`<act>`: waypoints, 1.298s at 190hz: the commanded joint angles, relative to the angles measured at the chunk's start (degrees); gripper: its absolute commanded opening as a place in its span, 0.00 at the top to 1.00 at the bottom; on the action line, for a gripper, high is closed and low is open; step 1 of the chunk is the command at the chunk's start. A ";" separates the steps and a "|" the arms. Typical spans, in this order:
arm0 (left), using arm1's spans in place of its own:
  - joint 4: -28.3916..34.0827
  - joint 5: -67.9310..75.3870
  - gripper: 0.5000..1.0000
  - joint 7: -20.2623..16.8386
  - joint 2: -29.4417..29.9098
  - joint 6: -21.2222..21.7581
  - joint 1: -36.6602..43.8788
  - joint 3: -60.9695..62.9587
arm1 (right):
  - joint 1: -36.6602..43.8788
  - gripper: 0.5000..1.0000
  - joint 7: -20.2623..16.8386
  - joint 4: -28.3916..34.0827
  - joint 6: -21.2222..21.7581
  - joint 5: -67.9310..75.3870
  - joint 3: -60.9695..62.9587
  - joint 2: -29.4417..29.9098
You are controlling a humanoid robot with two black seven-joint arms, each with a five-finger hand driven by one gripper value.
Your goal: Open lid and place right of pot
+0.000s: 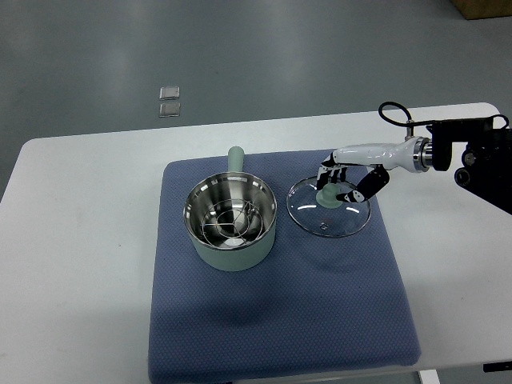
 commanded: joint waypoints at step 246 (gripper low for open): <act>0.00 0.00 0.00 -0.01 0.00 0.00 0.09 -0.09 | -5.66 0.13 -22.74 -11.27 -0.52 95.16 9.04 11.37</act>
